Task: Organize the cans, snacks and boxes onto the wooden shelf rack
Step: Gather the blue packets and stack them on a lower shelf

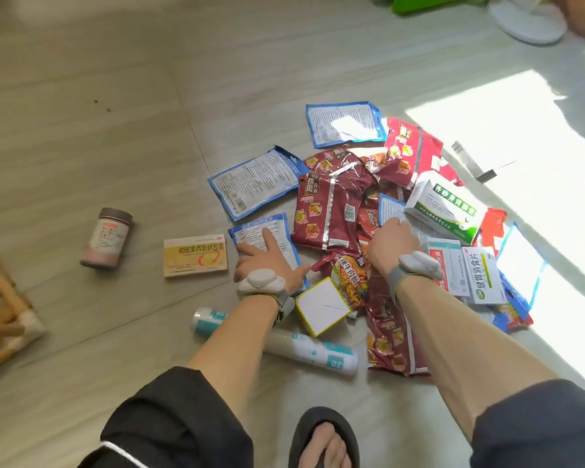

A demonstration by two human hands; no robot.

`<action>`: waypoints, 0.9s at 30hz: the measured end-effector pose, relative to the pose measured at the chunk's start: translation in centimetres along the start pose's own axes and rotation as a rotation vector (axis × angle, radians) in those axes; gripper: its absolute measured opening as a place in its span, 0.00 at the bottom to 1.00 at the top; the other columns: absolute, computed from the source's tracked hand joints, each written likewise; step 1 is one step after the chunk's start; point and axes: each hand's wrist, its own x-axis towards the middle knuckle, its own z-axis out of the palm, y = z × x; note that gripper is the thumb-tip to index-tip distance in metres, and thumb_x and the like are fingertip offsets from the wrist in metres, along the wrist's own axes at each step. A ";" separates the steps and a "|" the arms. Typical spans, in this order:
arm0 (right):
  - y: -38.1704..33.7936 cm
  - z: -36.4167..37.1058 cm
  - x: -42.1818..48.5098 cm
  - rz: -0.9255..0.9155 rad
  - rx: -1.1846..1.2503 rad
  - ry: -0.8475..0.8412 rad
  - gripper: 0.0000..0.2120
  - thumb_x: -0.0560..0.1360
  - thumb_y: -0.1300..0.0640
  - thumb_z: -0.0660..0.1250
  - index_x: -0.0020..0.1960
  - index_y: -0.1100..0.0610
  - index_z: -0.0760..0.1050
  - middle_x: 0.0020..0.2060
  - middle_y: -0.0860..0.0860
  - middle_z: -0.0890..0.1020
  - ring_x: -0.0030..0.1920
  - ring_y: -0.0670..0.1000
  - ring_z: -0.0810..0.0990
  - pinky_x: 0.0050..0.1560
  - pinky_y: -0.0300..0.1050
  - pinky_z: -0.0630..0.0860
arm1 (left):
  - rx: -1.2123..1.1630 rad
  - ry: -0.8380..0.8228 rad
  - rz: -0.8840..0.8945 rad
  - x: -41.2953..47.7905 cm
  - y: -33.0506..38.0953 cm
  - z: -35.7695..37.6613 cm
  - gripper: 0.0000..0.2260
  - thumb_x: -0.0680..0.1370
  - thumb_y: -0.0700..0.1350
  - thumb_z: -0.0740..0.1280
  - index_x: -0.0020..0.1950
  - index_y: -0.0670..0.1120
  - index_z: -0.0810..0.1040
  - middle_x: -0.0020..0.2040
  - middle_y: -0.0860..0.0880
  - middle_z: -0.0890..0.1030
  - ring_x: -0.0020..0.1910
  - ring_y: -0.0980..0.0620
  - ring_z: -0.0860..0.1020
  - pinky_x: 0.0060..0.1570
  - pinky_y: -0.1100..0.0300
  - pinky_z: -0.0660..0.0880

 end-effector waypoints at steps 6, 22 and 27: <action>1.3 0.2 0.1 -0.039 -0.002 0.047 0.12 0.81 0.60 0.58 0.63 0.60 0.71 0.62 0.59 0.74 0.59 0.63 0.78 0.52 0.54 0.75 | 0.141 0.049 0.044 0.7 -1.2 1.3 0.48 0.73 0.63 0.69 0.80 0.52 0.41 0.76 0.29 0.53 0.66 0.32 0.69 0.59 0.45 0.74; -4.0 -12.5 -10.5 -0.234 0.688 0.295 0.24 0.83 0.38 0.51 0.52 0.59 0.69 0.42 0.56 0.77 0.43 0.58 0.76 0.44 0.50 0.68 | -1.293 -0.173 0.091 -7.7 -11.1 -10.9 0.11 0.81 0.41 0.64 0.38 0.44 0.76 0.26 0.51 0.79 0.28 0.51 0.77 0.24 0.67 0.72; -5.1 -15.0 -15.5 -0.272 1.012 0.194 0.19 0.84 0.45 0.56 0.56 0.63 0.70 0.52 0.62 0.79 0.49 0.60 0.75 0.48 0.51 0.70 | -1.559 -0.118 -0.024 -9.8 -15.3 -9.8 0.14 0.78 0.55 0.68 0.50 0.44 0.80 0.49 0.43 0.82 0.46 0.44 0.79 0.56 0.49 0.78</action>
